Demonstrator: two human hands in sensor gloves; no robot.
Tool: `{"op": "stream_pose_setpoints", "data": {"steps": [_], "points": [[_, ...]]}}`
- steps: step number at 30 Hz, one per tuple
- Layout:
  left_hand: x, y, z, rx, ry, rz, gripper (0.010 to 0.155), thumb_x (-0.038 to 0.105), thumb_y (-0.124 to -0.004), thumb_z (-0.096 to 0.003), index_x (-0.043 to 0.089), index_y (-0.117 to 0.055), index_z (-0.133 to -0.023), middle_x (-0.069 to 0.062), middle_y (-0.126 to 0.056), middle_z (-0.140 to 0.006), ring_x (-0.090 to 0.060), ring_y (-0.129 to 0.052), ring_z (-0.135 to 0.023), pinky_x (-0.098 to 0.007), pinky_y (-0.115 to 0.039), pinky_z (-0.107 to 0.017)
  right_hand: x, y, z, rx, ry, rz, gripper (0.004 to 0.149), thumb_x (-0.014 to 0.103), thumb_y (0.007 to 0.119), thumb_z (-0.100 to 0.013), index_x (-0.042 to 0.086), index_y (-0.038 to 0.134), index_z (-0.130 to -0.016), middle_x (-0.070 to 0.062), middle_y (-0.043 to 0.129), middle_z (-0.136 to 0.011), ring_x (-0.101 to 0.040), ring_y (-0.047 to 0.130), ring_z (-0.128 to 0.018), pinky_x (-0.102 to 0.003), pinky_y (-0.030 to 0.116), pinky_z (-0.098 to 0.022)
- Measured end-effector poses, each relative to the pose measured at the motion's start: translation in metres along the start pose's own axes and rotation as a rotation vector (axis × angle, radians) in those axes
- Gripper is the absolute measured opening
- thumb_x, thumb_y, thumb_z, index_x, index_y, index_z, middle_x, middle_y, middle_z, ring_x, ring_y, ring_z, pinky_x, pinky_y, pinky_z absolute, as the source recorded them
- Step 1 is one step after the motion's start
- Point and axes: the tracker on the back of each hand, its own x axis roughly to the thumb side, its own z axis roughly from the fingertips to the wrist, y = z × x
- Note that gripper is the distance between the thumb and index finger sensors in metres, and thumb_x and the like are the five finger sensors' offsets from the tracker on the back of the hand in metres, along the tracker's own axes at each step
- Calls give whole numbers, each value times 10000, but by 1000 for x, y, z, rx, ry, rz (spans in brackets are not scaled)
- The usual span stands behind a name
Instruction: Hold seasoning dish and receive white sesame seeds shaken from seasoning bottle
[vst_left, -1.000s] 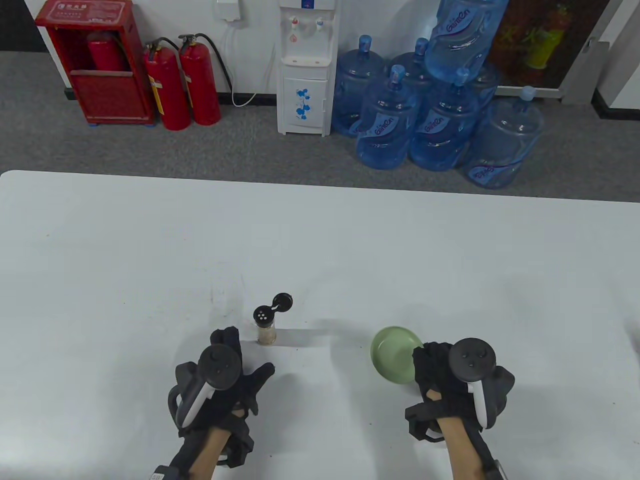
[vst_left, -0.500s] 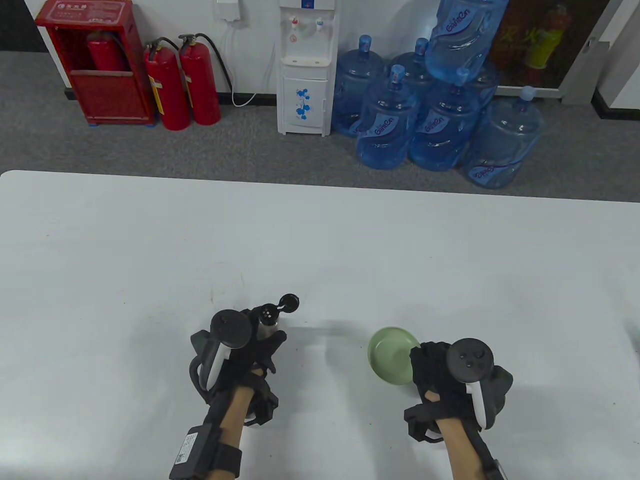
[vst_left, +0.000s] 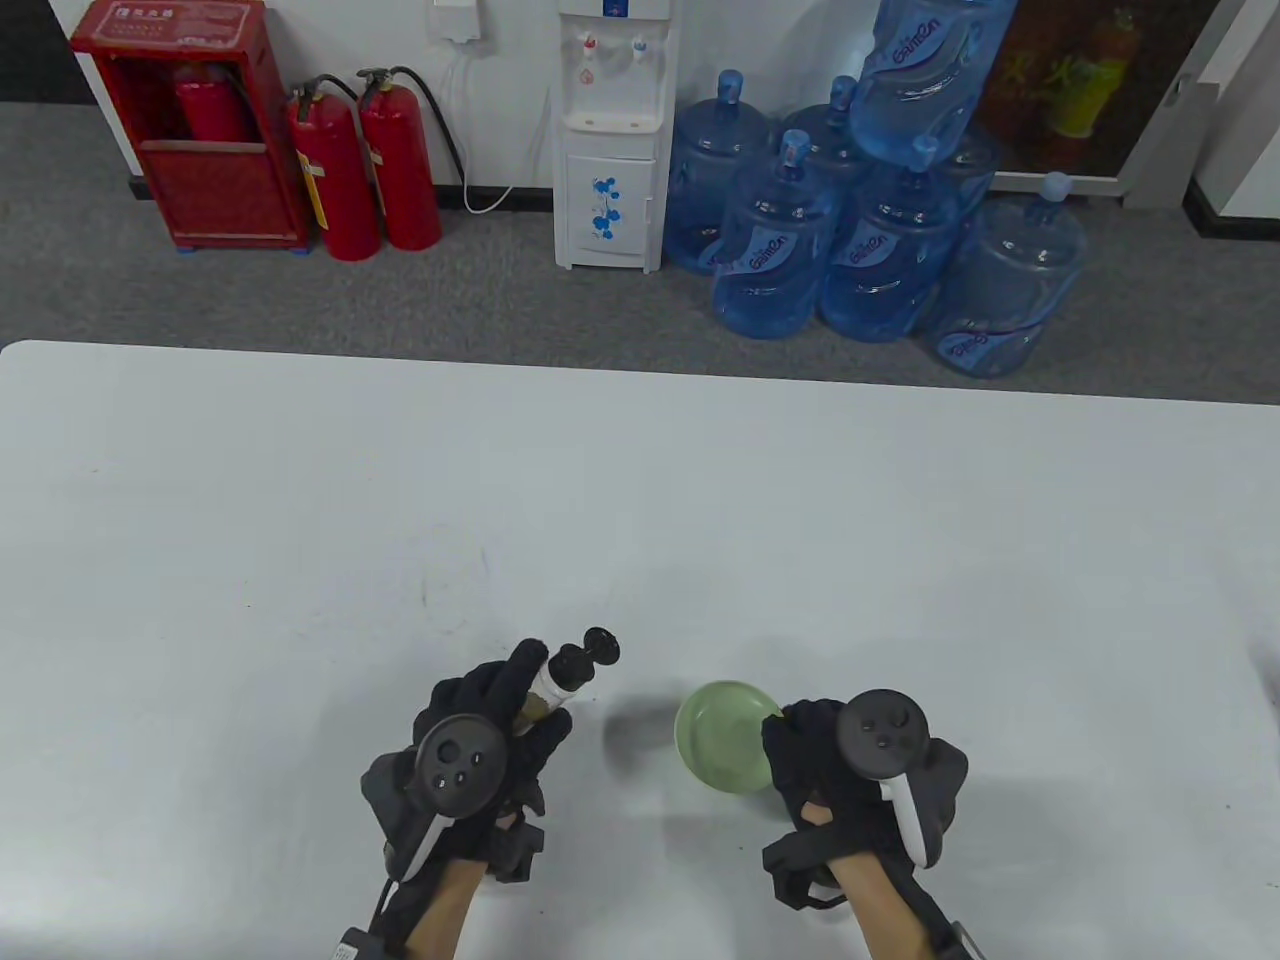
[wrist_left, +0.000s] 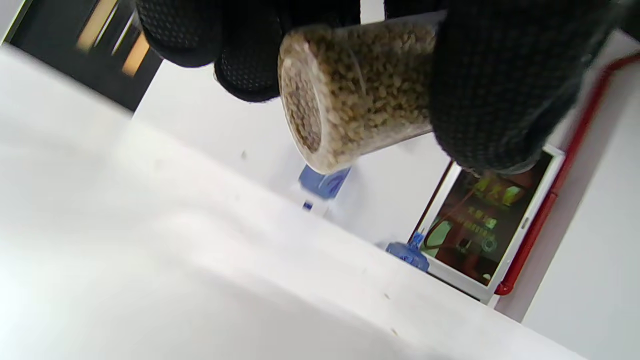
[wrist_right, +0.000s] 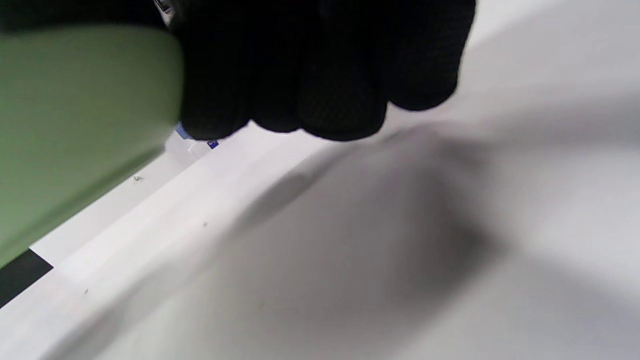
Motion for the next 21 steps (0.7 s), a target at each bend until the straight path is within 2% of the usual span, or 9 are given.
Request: {"op": "stream_pose_setpoints", "data": {"steps": [6, 8, 10, 13, 16, 18, 19, 20, 21], "points": [[36, 15, 17, 185, -212, -128, 673, 501, -1012, -346, 519, -685, -934, 96, -748, -949, -232, -758, -901, -507, -620, -745, 13, 14, 3, 26, -14, 18, 380, 563, 838, -430, 276, 906, -670, 79, 848, -841, -172, 920, -691, -382, 798, -578], [49, 13, 23, 225, -313, -223, 669, 492, -1018, -342, 528, -690, -925, 103, -734, -959, -230, -745, -912, -509, -612, -751, 19, 18, 5, 35, -33, 35, 381, 567, 834, -431, 277, 901, -669, 86, 847, -839, -169, 919, -693, -380, 797, -580], [64, 1, 30, 228, -439, -400, 666, 471, -1030, -337, 537, -701, -912, 116, -719, -970, -223, -736, -926, -513, -601, -762, 25, 23, 11, 50, -61, 51, 382, 570, 833, -429, 277, 899, -666, 88, 846, -839, -169, 917, -694, -379, 796, -582], [74, -10, 37, 269, -575, -592, 662, 460, -1054, -312, 557, -724, -878, 153, -720, -964, -191, -750, -933, -504, -617, -768, 29, 26, 17, 66, -95, 63, 379, 569, 832, -431, 277, 899, -664, 89, 844, -840, -171, 916, -695, -382, 795, -582], [77, 2, 39, 373, -567, -575, 657, 430, -1067, -318, 560, -727, -865, 164, -697, -974, -195, -723, -960, -503, -608, -770, 30, 25, 19, 71, -106, 56, 384, 566, 834, -430, 270, 899, -665, 85, 844, -840, -175, 916, -694, -385, 793, -582], [83, -4, 43, 329, -602, -550, 657, 370, -1081, -325, 545, -741, -859, 152, -679, -986, -218, -682, -983, -520, -564, -786, 31, 24, 20, 72, -110, 50, 381, 567, 831, -432, 274, 898, -665, 87, 844, -840, -174, 914, -696, -384, 792, -584], [86, -12, 46, 293, -644, -618, 654, 368, -1083, -324, 550, -745, -853, 162, -680, -987, -207, -681, -993, -521, -559, -795, 32, 24, 20, 75, -112, 50, 381, 569, 831, -431, 275, 897, -665, 89, 842, -841, -173, 914, -697, -383, 792, -585], [90, -14, 48, 340, -695, -706, 659, 382, -1082, -318, 558, -736, -851, 175, -687, -982, -190, -695, -992, -514, -571, -795, 32, 25, 20, 77, -112, 58, 386, 566, 834, -432, 266, 899, -666, 87, 842, -841, -176, 913, -698, -387, 790, -586], [93, -8, 47, 407, -690, -734, 659, 405, -1078, -315, 567, -729, -850, 183, -688, -979, -180, -705, -986, -506, -592, -785, 32, 25, 21, 69, -121, 71, 382, 568, 832, -430, 273, 898, -664, 89, 844, -840, -173, 914, -697, -383, 793, -584]]}}
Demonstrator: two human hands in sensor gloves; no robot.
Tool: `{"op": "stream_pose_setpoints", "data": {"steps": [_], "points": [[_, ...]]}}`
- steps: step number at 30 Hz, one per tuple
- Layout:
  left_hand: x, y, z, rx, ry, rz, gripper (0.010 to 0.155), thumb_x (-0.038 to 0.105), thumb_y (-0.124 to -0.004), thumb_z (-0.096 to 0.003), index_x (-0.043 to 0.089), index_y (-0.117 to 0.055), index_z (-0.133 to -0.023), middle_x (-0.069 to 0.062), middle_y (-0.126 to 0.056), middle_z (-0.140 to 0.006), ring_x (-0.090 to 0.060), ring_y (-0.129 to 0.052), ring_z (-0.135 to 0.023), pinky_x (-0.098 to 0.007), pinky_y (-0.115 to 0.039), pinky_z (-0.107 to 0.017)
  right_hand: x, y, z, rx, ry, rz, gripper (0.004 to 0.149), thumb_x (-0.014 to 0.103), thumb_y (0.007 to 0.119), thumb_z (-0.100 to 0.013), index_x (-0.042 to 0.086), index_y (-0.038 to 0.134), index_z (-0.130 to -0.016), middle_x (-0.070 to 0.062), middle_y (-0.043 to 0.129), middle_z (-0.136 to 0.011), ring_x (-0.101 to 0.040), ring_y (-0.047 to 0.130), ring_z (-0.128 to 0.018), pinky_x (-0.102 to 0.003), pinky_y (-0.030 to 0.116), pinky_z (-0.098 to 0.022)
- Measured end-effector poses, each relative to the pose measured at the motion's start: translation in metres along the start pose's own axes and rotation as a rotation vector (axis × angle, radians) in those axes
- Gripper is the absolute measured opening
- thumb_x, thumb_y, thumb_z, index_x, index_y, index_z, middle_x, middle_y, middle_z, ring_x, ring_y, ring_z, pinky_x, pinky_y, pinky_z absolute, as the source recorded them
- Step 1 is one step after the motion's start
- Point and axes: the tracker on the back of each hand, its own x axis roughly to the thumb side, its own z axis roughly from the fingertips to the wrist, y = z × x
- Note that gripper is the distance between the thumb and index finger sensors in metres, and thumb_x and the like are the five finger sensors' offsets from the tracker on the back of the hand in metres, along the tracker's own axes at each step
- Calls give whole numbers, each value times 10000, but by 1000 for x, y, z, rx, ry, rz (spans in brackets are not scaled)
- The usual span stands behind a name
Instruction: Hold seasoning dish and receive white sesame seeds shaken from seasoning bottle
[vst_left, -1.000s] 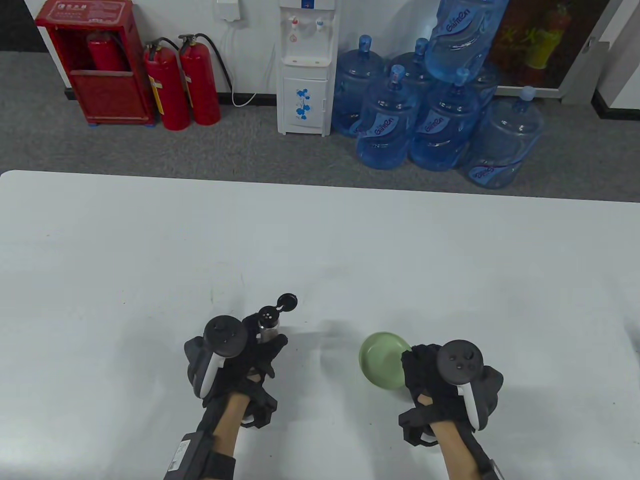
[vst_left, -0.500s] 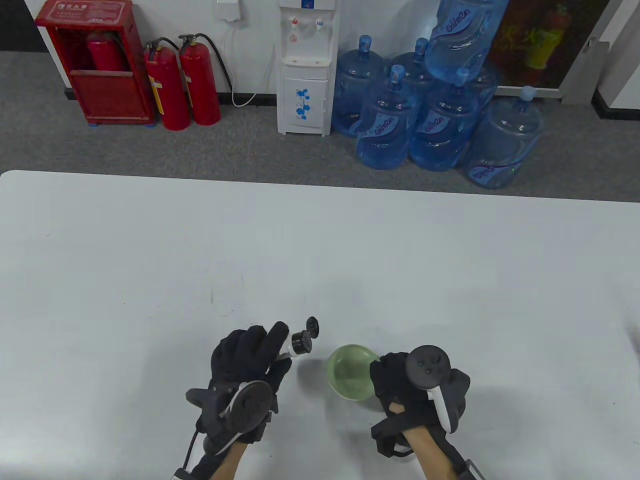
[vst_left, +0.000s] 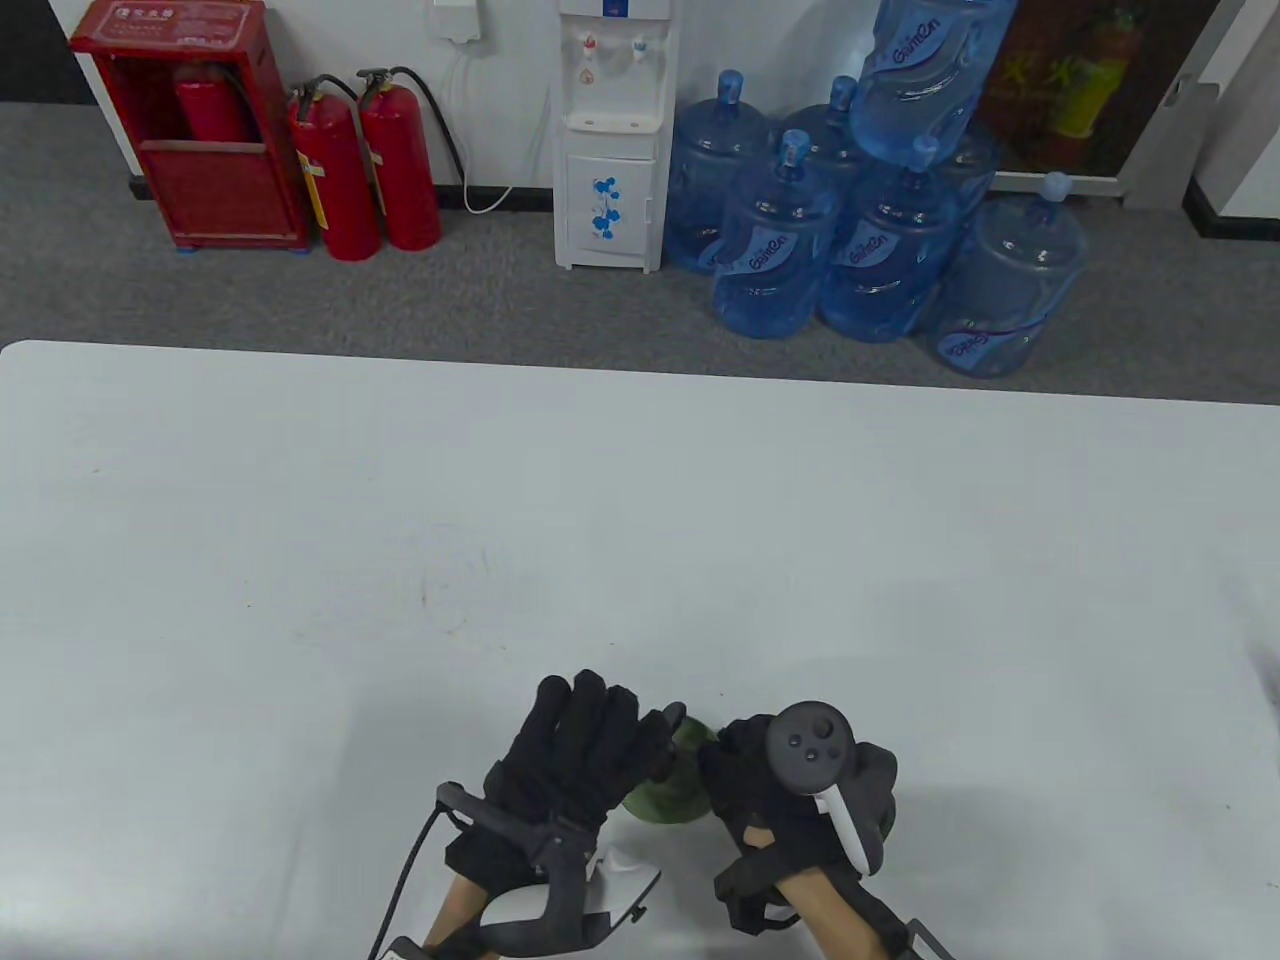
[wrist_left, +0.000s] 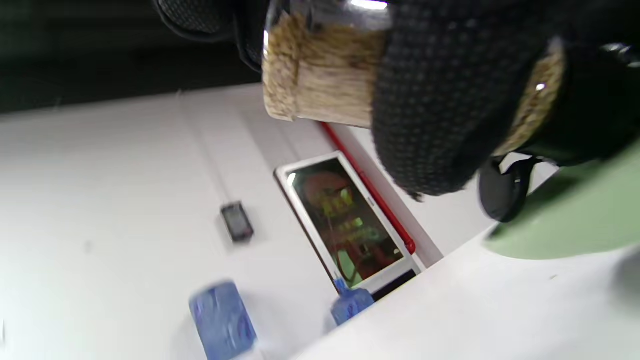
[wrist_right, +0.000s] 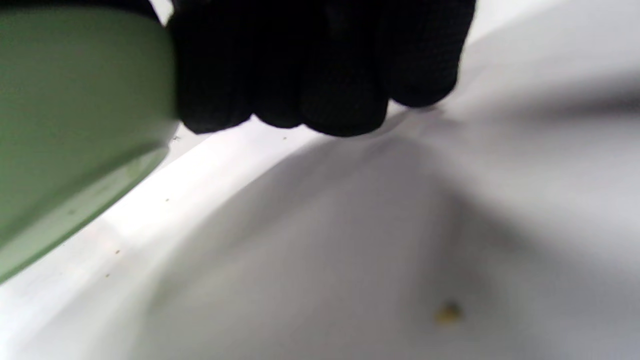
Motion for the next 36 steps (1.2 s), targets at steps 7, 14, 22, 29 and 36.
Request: {"op": "stream_pose_setpoints", "data": {"steps": [7, 14, 22, 29, 36], "points": [[8, 4, -2, 42, -27, -44, 660, 394, -1079, -322, 566, -718, -846, 189, -675, -983, -174, -689, -1003, -505, -581, -792, 0, -2, 1, -5, 0, -5, 379, 566, 832, -432, 273, 899, -663, 87, 844, -840, -175, 913, -698, -385, 791, -586], [0, 10, -1, 87, 23, -34, 662, 374, -1083, -327, 560, -706, -839, 190, -672, -980, -175, -685, -1007, -509, -577, -790, 2, -2, 2, -5, -4, -4, 381, 568, 830, -432, 274, 896, -665, 91, 841, -842, -173, 912, -700, -383, 790, -587], [-8, 18, -3, 150, 142, 150, 664, 313, -1091, -341, 551, -700, -821, 194, -647, -980, -187, -642, -1023, -513, -545, -794, 4, -2, 4, -10, -13, 1, 379, 570, 828, -433, 278, 895, -666, 92, 839, -844, -171, 911, -702, -382, 790, -589], [-3, 20, -4, 149, 148, 203, 665, 283, -1097, -342, 543, -706, -814, 191, -647, -980, -195, -630, -1029, -518, -533, -797, 5, -3, 4, -10, -14, 1, 382, 573, 825, -434, 279, 892, -669, 96, 837, -846, -169, 909, -705, -380, 789, -591], [-1, 15, -3, 105, 150, 217, 668, 241, -1102, -341, 529, -720, -807, 184, -649, -981, -207, -616, -1037, -527, -517, -801, 6, -4, 5, -16, -20, -3, 380, 574, 822, -437, 283, 890, -671, 98, 834, -849, -167, 909, -707, -379, 789, -592]]}}
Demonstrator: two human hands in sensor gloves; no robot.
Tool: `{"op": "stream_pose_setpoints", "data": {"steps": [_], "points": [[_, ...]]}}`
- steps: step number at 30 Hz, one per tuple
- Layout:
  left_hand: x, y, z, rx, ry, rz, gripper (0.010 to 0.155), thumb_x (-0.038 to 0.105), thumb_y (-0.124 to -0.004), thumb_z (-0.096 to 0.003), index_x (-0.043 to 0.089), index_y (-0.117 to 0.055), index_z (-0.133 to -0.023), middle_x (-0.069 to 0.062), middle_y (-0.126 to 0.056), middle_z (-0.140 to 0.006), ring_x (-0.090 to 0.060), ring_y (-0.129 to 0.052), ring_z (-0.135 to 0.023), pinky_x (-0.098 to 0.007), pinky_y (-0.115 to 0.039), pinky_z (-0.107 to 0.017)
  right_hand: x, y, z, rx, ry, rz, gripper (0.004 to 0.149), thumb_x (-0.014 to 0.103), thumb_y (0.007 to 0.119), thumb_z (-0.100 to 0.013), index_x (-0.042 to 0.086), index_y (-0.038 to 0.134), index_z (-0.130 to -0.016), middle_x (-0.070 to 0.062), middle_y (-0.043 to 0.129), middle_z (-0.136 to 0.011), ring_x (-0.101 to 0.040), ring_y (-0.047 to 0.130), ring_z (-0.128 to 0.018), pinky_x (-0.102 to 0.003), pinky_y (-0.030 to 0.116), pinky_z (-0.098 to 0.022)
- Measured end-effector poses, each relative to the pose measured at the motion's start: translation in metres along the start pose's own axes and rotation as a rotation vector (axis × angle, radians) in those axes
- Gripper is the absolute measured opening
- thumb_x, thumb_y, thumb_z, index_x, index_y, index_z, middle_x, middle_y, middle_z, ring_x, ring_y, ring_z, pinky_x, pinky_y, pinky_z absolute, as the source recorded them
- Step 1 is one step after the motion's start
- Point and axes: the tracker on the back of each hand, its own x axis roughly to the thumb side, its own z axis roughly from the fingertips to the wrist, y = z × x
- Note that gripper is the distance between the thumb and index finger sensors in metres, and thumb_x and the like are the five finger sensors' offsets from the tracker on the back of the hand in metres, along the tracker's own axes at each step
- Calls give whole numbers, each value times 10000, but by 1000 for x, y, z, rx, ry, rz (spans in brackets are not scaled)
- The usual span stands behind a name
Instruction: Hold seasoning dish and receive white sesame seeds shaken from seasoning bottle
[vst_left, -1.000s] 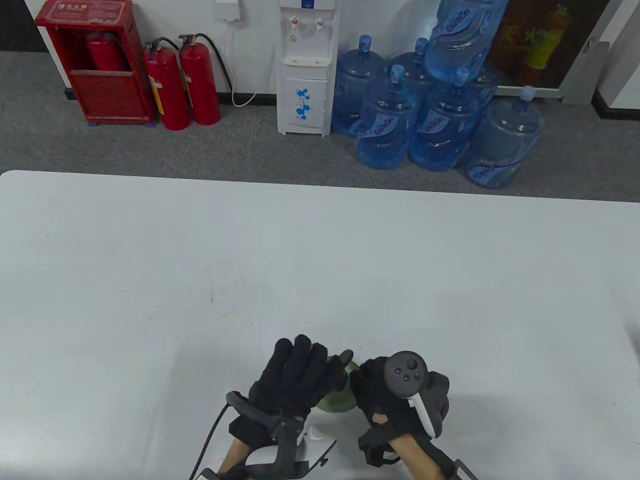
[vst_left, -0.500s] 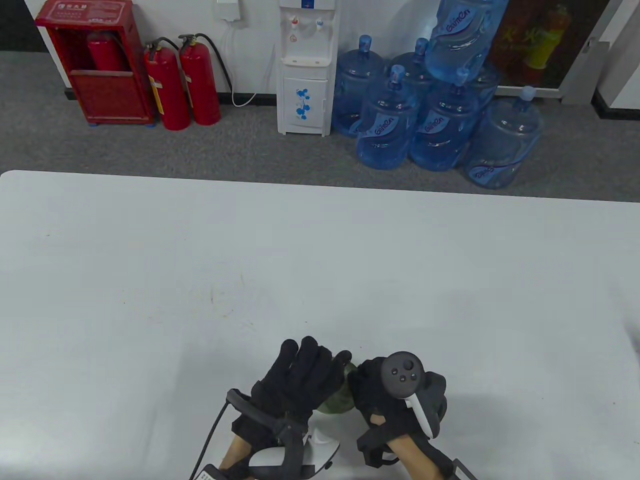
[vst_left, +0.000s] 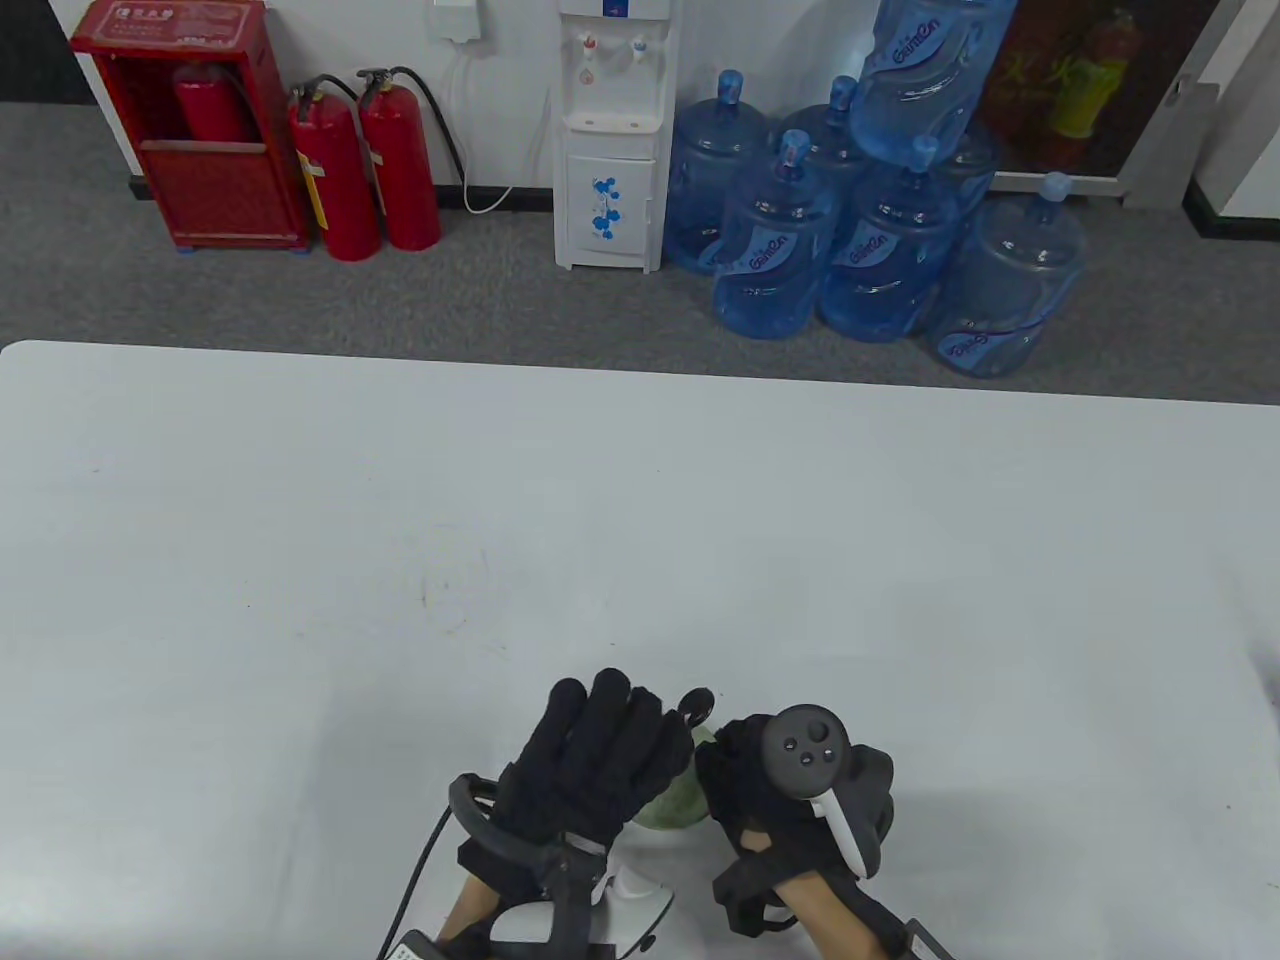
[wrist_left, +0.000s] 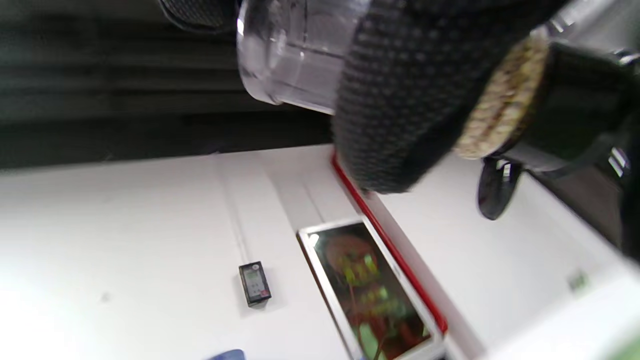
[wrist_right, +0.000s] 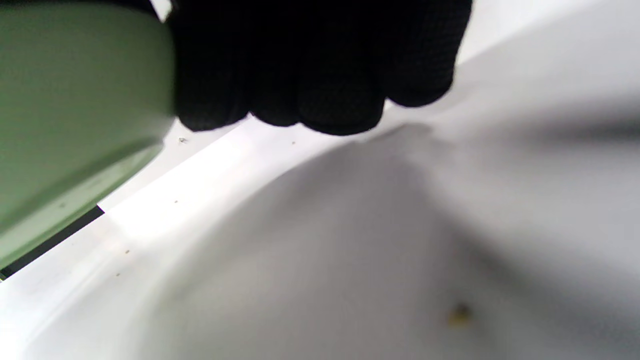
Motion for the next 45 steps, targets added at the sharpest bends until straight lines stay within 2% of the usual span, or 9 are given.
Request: {"op": "stream_pose_setpoints", "data": {"steps": [16, 19, 25, 28, 31, 34, 37, 40, 45], "points": [[16, -11, 11, -43, -210, -194, 666, 289, -1108, -323, 554, -728, -801, 218, -684, -977, -167, -673, -1042, -517, -559, -808, 0, 0, 2, 1, 5, -6, 383, 568, 824, -436, 274, 892, -673, 92, 836, -847, -171, 909, -705, -382, 789, -590], [0, 8, -1, 62, 16, 22, 667, 255, -1098, -343, 531, -711, -810, 192, -649, -981, -203, -626, -1037, -523, -532, -798, 1, -3, 3, 0, -4, -14, 379, 568, 823, -437, 279, 891, -673, 93, 834, -849, -172, 908, -707, -383, 788, -591], [1, 9, 0, 83, -4, -39, 666, 262, -1100, -339, 532, -712, -808, 197, -654, -977, -200, -633, -1035, -520, -537, -795, 2, -2, 3, 3, -8, -14, 381, 568, 823, -437, 277, 891, -672, 93, 835, -848, -172, 908, -706, -383, 788, -590], [13, -15, 9, -123, -112, -138, 665, 257, -1109, -328, 549, -740, -798, 217, -684, -981, -177, -658, -1053, -534, -530, -819, 2, 0, 3, -2, -10, 4, 383, 571, 822, -436, 278, 891, -672, 94, 835, -848, -167, 908, -707, -380, 790, -591], [0, 10, 1, 80, -14, -98, 667, 276, -1102, -332, 543, -712, -804, 208, -664, -974, -190, -649, -1034, -517, -552, -796, 2, -2, 4, 5, -10, -15, 379, 567, 824, -437, 277, 892, -671, 91, 835, -848, -172, 908, -706, -384, 787, -591], [9, -13, 9, -130, -77, -96, 666, 244, -1107, -335, 537, -736, -804, 207, -677, -982, -190, -650, -1053, -538, -522, -819, 2, -1, 3, -8, -9, 0, 379, 570, 822, -437, 280, 890, -672, 96, 834, -849, -171, 908, -706, -381, 789, -591], [-1, 13, 2, 92, -15, -92, 668, 286, -1102, -331, 544, -710, -806, 210, -667, -974, -186, -657, -1033, -515, -558, -795, 2, -2, 3, 2, -8, -20, 381, 567, 823, -437, 276, 892, -672, 91, 835, -848, -174, 908, -705, -384, 788, -590], [9, -15, 7, -152, -69, -90, 667, 245, -1106, -333, 539, -734, -803, 208, -679, -982, -191, -651, -1054, -540, -519, -820, 2, -2, 3, -11, -9, 3, 382, 572, 820, -437, 280, 890, -673, 96, 834, -849, -168, 909, -706, -379, 789, -593], [-3, 4, 1, 16, 37, 22, 668, 240, -1103, -340, 522, -723, -811, 192, -664, -982, -212, -635, -1044, -536, -527, -803, 3, -2, 3, -4, -13, -5, 381, 572, 820, -438, 281, 889, -674, 97, 833, -849, -169, 908, -708, -380, 789, -593]]}}
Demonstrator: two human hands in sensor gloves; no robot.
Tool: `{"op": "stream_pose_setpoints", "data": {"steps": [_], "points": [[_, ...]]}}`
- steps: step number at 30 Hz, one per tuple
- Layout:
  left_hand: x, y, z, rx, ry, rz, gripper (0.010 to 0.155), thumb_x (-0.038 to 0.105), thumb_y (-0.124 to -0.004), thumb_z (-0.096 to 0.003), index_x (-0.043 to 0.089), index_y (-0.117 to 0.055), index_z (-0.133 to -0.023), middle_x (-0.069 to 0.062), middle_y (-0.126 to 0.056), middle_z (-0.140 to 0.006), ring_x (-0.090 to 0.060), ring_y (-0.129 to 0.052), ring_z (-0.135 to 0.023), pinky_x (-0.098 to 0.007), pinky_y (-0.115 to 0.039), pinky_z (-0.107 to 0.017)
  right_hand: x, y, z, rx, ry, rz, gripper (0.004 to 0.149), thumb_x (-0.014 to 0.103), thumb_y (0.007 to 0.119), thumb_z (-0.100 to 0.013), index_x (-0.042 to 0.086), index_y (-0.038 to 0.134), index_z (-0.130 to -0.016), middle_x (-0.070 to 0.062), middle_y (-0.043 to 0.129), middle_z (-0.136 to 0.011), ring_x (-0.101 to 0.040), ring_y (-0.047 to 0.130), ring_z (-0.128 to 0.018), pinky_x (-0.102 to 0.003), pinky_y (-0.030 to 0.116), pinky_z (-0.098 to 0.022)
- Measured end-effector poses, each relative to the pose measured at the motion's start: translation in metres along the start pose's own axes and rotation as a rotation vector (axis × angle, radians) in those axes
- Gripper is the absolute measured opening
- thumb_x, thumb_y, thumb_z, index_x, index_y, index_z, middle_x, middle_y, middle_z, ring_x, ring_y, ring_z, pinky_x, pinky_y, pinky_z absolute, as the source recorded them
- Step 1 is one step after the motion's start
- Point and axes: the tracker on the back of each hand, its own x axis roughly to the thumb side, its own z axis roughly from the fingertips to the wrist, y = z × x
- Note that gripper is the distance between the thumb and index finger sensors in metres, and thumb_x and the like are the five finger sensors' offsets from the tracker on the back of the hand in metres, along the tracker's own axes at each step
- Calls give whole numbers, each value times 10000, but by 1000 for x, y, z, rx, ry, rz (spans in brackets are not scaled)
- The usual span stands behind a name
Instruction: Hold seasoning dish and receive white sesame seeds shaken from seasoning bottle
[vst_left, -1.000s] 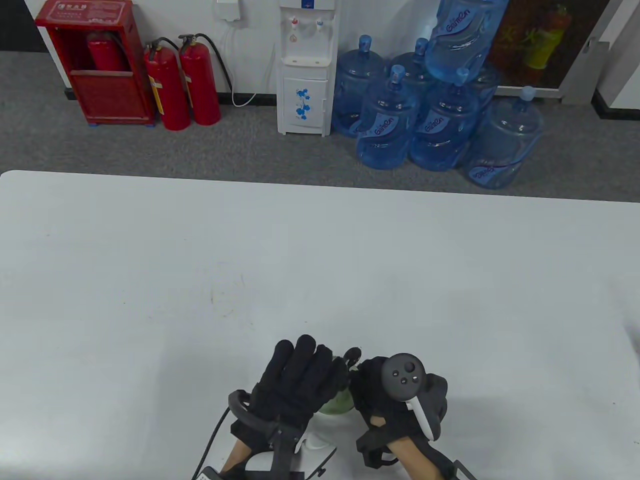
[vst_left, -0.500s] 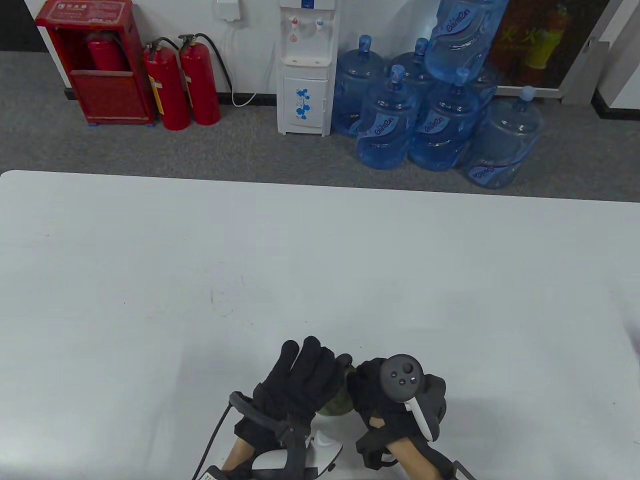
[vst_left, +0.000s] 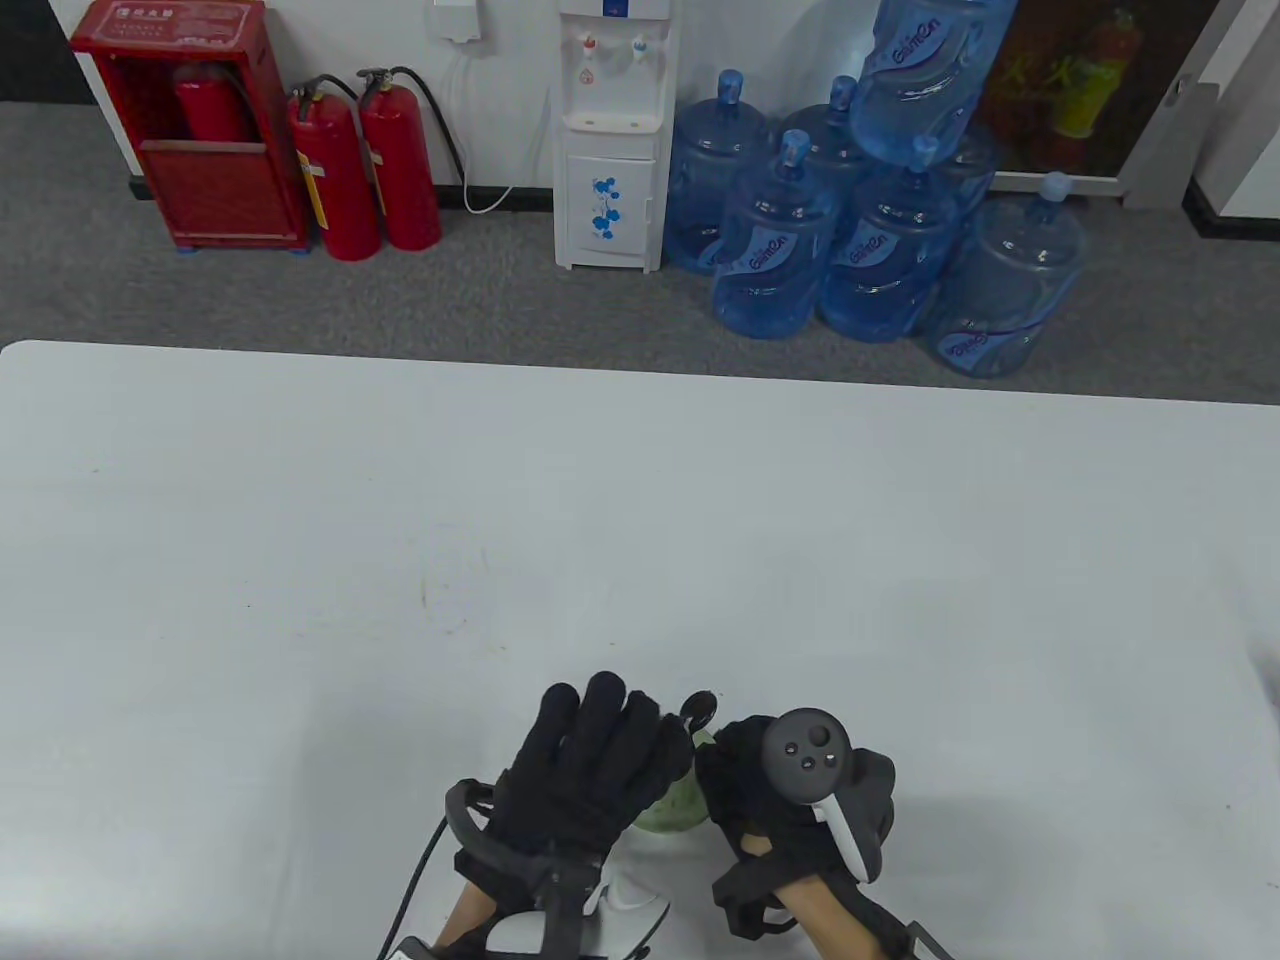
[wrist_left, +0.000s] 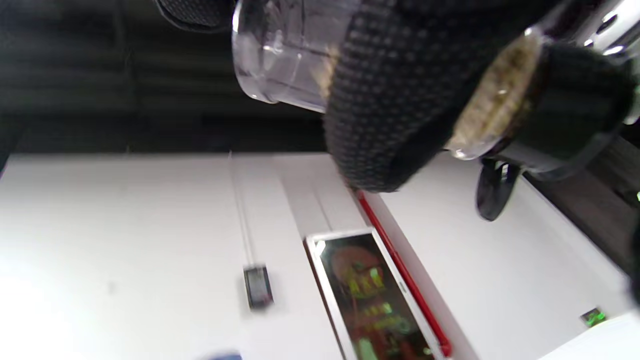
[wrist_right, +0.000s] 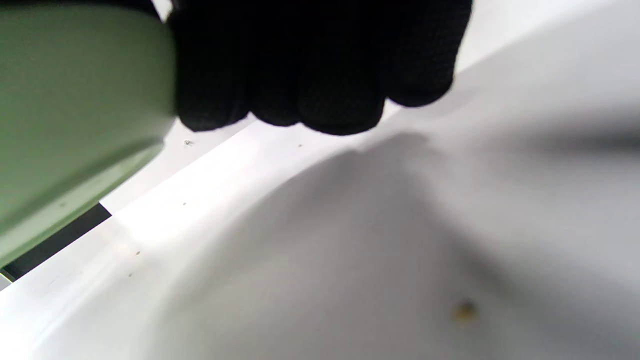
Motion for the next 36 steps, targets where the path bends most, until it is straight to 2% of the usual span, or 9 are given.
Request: {"op": "stream_pose_setpoints", "data": {"steps": [11, 14, 17, 20, 23, 26, 29, 32, 36], "points": [[4, 9, 3, 81, -63, -76, 668, 281, -1101, -335, 538, -709, -811, 208, -668, -976, -193, -656, -1037, -521, -553, -796, -1, 0, 1, 7, 1, -13, 381, 568, 823, -437, 276, 891, -672, 92, 835, -848, -172, 908, -706, -384, 788, -591], [17, -17, 9, -166, -125, -124, 667, 259, -1108, -330, 540, -736, -807, 214, -691, -982, -183, -671, -1055, -542, -525, -824, -1, 1, 1, -3, 0, 10, 381, 571, 821, -436, 280, 890, -672, 96, 835, -848, -167, 907, -708, -380, 790, -591], [8, 7, 3, 66, -90, -124, 666, 289, -1101, -333, 543, -712, -809, 213, -673, -975, -184, -666, -1037, -519, -556, -798, -2, -1, 1, 6, 3, -11, 382, 565, 824, -437, 272, 892, -672, 90, 836, -847, -173, 908, -706, -385, 787, -591], [13, -15, 6, -155, -72, -106, 665, 259, -1106, -331, 536, -736, -809, 211, -688, -981, -190, -667, -1052, -543, -524, -820, -2, -1, 1, -10, 0, 9, 381, 571, 820, -438, 279, 890, -673, 94, 834, -849, -170, 909, -707, -381, 789, -591], [7, 9, 4, 78, -74, -115, 665, 282, -1101, -336, 537, -713, -811, 208, -671, -976, -189, -660, -1038, -522, -547, -800, -2, -1, 1, 5, 5, -6, 380, 565, 825, -436, 274, 893, -670, 89, 835, -847, -175, 908, -705, -385, 787, -590], [14, -16, 6, -157, -74, -109, 663, 255, -1108, -330, 532, -741, -809, 209, -690, -981, -194, -669, -1051, -544, -519, -820, -1, 0, 0, -3, 0, 11, 380, 570, 821, -437, 280, 890, -672, 95, 834, -848, -170, 909, -706, -381, 789, -592], [6, 11, 4, 90, -72, -109, 665, 289, -1103, -332, 540, -715, -810, 215, -676, -973, -184, -668, -1036, -520, -552, -800, -2, 0, 1, 4, 3, -6, 380, 564, 825, -436, 273, 893, -671, 89, 836, -846, -176, 907, -705, -387, 787, -590], [11, -14, 5, -160, -47, -106, 667, 249, -1108, -330, 529, -740, -811, 206, -690, -980, -197, -664, -1050, -546, -513, -819, -2, 0, 0, -4, -1, 8, 380, 570, 821, -438, 280, 890, -673, 95, 834, -849, -169, 908, -707, -380, 789, -592], [5, 7, 4, 62, -51, -100, 664, 289, -1103, -332, 538, -716, -811, 216, -677, -973, -185, -670, -1036, -522, -547, -803, -2, 0, 1, 6, 3, -11, 380, 565, 825, -437, 273, 893, -671, 90, 834, -848, -175, 908, -706, -386, 787, -590]]}}
